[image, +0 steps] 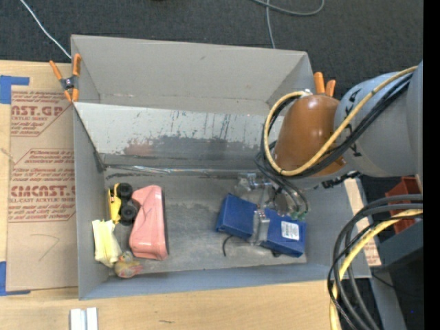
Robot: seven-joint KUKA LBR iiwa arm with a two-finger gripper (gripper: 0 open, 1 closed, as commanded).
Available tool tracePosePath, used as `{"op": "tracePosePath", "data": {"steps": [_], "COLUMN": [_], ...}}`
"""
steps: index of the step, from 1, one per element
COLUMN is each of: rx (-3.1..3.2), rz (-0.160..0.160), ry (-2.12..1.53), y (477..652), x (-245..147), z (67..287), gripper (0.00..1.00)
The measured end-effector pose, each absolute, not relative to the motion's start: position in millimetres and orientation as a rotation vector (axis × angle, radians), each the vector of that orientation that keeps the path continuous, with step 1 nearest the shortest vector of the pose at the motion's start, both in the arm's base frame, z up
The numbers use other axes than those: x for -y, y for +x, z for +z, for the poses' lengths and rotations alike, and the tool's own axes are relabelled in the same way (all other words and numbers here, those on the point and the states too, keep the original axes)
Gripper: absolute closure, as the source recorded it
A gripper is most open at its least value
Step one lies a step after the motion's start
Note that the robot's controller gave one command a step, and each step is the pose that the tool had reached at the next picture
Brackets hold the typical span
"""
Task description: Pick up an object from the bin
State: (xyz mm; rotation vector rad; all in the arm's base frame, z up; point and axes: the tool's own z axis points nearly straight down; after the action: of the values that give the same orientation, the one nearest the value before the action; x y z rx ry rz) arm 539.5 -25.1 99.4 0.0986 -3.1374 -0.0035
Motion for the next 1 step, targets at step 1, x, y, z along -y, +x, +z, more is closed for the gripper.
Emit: {"op": "tracePosePath", "data": {"steps": [1], "rx": [3.144], "rz": [-0.004], "ry": [-0.006], "y": [505.0], "x": [15.0], "z": [88.0], "gripper": [0.0]}}
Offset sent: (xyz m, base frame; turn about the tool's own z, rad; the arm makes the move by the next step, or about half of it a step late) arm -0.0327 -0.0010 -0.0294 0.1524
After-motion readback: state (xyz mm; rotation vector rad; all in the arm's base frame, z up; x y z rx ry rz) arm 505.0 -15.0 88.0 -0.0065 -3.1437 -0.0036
